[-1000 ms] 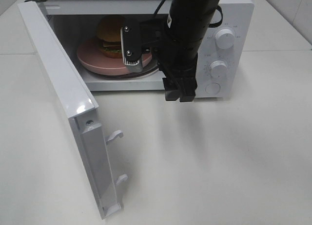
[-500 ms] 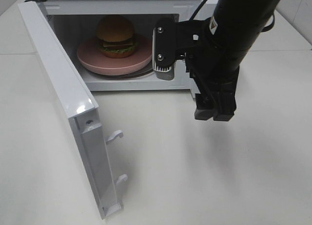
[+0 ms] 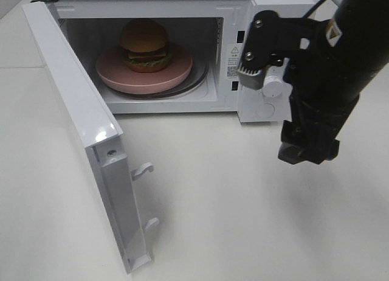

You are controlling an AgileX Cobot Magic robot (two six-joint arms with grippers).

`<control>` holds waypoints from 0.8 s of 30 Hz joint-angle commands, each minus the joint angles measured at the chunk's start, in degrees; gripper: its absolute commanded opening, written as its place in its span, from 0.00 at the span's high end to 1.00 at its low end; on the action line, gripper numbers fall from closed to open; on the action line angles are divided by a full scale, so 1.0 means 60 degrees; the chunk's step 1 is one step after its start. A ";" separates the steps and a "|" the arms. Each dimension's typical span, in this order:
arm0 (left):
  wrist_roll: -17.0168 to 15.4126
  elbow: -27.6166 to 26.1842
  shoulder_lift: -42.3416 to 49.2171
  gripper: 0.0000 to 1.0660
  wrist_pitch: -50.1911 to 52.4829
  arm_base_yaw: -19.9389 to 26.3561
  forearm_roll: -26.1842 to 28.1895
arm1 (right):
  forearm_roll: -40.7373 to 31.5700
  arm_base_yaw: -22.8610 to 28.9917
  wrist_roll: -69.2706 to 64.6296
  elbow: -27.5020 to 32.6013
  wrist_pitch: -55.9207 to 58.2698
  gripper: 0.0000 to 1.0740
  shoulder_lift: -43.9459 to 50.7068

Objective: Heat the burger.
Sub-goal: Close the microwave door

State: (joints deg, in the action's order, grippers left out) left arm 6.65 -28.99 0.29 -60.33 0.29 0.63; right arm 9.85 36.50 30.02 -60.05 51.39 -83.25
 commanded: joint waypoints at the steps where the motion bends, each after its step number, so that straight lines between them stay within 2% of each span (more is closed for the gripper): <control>1: -0.0048 0.0010 0.0181 0.04 0.0076 0.0019 0.0029 | 0.0038 -0.0487 -0.0831 0.0220 0.0181 0.23 0.0334; 3: -0.0048 0.0010 0.0181 0.04 0.0076 0.0019 0.0029 | 0.0038 -0.1184 -0.1757 0.0353 0.0143 0.23 0.0573; 4: -0.0048 0.0010 0.0181 0.04 0.0076 0.0019 0.0029 | 0.0038 -0.1184 -0.1757 0.0353 0.0143 0.23 0.0573; 5: -0.0048 0.0010 0.0181 0.04 0.0076 0.0019 0.0029 | 0.0038 -0.1528 -0.2301 0.0353 0.0124 0.24 0.0573; 6: -0.0048 0.0010 0.0181 0.04 0.0076 0.0019 0.0029 | 0.0038 -0.2254 -0.3409 0.0353 0.0134 0.24 0.0563; 7: -0.0048 0.0010 0.0181 0.04 0.0076 0.0019 0.0029 | 0.0038 -0.2254 -0.3409 0.0353 0.0134 0.24 0.0563; 8: -0.0048 0.0010 0.0181 0.04 0.0076 0.0019 0.0029 | 0.0057 -0.2836 -0.4335 0.0353 0.0115 0.25 0.0563; 9: -0.0048 0.0010 0.0181 0.04 0.0076 0.0019 0.0029 | 0.0057 -0.2836 -0.4335 0.0353 0.0115 0.25 0.0563; 11: -0.0048 0.0010 0.0181 0.04 0.0076 0.0019 0.0029 | 0.0057 -0.3696 -0.5376 0.0353 0.0220 0.27 0.0563; 12: -0.0048 0.0010 0.0181 0.04 0.0076 0.0019 0.0029 | 0.0057 -0.3696 -0.5376 0.0353 0.0220 0.27 0.0563; 14: -0.0048 0.0010 0.0181 0.04 0.0076 0.0019 0.0029 | 0.0057 -0.4460 -0.5806 0.0420 0.0382 0.30 0.0563; 19: -0.0048 0.0010 0.0181 0.04 0.0076 0.0019 0.0029 | -0.0010 -0.5185 -0.6159 0.0583 0.0668 0.31 0.0563; 24: -0.0048 0.0010 0.0181 0.04 0.0076 0.0019 0.0029 | -0.0086 -0.5300 -0.6350 0.0984 0.0668 0.31 0.0793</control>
State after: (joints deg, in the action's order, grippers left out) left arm 6.65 -28.99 0.29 -60.33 0.29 0.63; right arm 9.45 5.04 -7.33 -54.49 54.77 -78.84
